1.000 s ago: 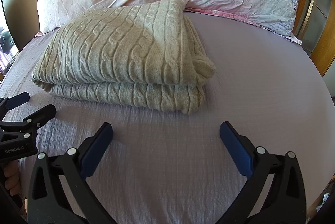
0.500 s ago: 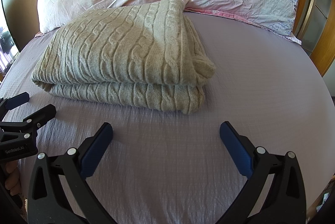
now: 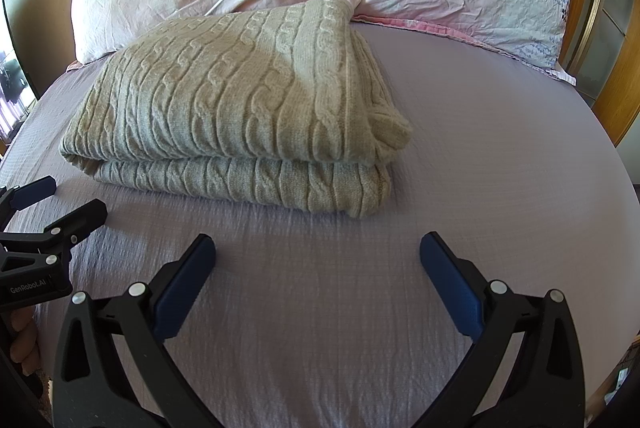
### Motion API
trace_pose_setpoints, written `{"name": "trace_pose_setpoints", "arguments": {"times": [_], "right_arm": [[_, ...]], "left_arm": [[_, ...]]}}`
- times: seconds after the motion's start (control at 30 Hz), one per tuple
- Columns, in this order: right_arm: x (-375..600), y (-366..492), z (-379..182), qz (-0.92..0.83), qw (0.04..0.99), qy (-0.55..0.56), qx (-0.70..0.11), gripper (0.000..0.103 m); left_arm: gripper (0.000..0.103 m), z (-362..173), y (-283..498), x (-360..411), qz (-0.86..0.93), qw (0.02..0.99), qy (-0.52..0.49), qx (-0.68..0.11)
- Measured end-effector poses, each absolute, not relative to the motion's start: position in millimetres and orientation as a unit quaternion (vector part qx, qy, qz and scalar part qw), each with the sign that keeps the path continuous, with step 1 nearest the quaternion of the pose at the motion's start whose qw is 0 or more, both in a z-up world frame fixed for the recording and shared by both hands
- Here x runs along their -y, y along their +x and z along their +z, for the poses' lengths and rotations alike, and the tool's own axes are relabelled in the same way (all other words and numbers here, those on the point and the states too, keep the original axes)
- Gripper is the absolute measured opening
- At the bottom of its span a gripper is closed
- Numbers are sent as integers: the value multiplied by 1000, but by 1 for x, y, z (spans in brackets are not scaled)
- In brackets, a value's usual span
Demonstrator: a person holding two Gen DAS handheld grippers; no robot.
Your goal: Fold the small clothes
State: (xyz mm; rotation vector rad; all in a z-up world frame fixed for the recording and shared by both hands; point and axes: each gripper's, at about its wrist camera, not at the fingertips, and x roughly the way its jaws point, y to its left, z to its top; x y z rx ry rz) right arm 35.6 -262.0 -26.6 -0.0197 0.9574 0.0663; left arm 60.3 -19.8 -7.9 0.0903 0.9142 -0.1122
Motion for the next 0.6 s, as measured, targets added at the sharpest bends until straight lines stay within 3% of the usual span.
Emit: {"name": "trace_pose_setpoints", "arguments": {"times": [0.6], "right_arm": [[262,36,-27,32,887,-9,-460,101]], "left_arm": [[102,-8,59,20,-53,894,44,-442]]}}
